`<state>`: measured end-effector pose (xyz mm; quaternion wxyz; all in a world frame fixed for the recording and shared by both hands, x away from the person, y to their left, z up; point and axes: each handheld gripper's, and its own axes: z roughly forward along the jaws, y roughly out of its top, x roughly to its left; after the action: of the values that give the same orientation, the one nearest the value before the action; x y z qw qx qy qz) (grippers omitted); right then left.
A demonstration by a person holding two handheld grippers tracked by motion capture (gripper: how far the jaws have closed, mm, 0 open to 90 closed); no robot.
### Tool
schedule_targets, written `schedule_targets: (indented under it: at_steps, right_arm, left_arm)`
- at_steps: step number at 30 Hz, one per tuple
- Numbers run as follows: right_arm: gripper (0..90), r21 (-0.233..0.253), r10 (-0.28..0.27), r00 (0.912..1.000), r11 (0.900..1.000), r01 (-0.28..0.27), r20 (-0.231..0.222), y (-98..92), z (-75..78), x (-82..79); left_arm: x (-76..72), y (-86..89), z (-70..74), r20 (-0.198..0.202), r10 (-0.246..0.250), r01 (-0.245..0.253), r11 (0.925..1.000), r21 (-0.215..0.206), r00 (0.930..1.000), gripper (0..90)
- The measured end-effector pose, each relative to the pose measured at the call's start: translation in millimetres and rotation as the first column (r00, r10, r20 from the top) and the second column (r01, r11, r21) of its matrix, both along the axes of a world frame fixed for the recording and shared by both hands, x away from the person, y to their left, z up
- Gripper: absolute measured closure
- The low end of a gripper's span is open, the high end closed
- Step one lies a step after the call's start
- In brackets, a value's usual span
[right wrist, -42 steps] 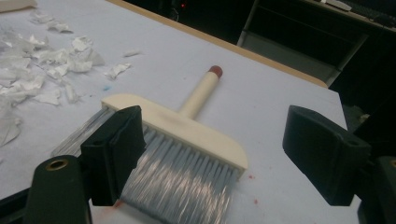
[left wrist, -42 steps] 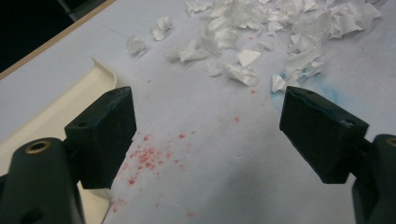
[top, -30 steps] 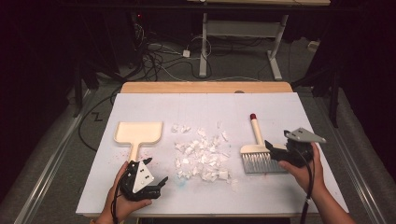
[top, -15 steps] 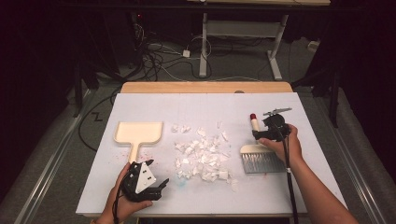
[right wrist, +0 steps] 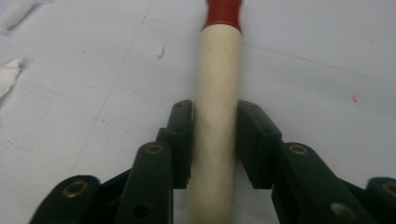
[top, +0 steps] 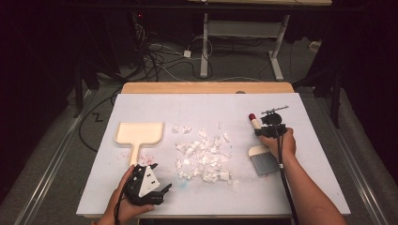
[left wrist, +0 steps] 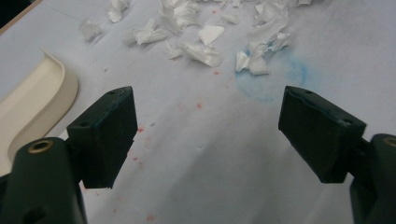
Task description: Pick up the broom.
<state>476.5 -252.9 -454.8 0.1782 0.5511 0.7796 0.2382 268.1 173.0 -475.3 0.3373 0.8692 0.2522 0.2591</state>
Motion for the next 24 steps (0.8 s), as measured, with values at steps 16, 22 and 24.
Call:
schedule_targets:
  at_steps: [16,22,24]
  right_arm:
    - [70.8,0.091,0.014,0.9855,0.995,-0.03,0.169,-16.1,20.5,-21.7]
    - [70.9,0.136,0.022,0.9365,0.988,-0.074,0.35,-21.1,54.0,-55.5]
    - [71.0,0.125,0.049,0.9204,0.987,-0.105,0.388,-19.5,64.8,-66.6]
  left_arm:
    - [0.6,1.0,0.5,-0.011,0.026,-0.026,0.9996,-0.012,0.9996,18.5]
    - [-0.9,-2.8,8.5,-0.012,0.031,-0.032,0.9982,-0.052,0.9994,18.5]
    - [-0.7,-6.5,14.6,-0.014,0.029,-0.03,0.9956,-0.089,0.9995,18.5]
